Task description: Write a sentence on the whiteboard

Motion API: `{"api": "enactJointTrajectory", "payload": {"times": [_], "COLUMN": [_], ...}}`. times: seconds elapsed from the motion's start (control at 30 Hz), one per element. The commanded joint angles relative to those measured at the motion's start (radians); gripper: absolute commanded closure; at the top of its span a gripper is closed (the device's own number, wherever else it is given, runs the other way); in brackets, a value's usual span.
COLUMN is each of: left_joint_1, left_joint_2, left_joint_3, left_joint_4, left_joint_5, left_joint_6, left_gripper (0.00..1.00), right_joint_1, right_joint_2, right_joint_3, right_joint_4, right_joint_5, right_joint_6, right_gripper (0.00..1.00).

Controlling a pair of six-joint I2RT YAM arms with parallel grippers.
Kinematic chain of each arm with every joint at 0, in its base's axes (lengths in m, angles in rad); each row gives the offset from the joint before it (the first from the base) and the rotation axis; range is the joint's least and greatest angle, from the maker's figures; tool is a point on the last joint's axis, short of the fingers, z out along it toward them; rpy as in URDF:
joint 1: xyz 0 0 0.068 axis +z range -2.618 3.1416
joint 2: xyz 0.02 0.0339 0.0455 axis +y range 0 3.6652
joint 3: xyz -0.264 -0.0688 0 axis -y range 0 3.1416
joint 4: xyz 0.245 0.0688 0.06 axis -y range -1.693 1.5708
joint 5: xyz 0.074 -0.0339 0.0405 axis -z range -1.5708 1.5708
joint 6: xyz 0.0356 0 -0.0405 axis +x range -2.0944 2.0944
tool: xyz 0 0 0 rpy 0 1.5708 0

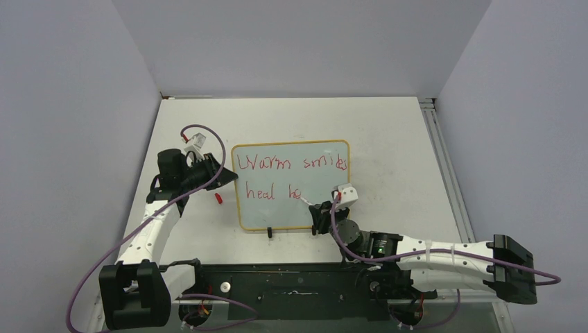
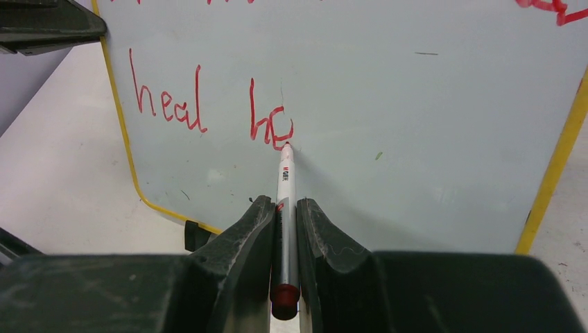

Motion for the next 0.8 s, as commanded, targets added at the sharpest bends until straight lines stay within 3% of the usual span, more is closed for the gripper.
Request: {"api": "enactJointTrajectory", "payload": {"times": [0.0, 0.77], "left_joint_1": [-0.004, -0.004], "left_joint_2": [-0.013, -0.012], "left_joint_3": [0.044, 0.044], "left_joint_4": [0.016, 0.015], "left_joint_5": [0.002, 0.001], "left_joint_6": [0.016, 0.017], "left_gripper": [0.81, 0.81], "right_joint_1": [0.002, -0.011], "right_joint_2": [-0.045, -0.060], "right_joint_3": [0.025, 0.049], "right_joint_4": [0.027, -0.038], "right_joint_5": [0.017, 0.089], "right_joint_6": [-0.048, -0.042], "right_gripper": [0.95, 0.95]}}
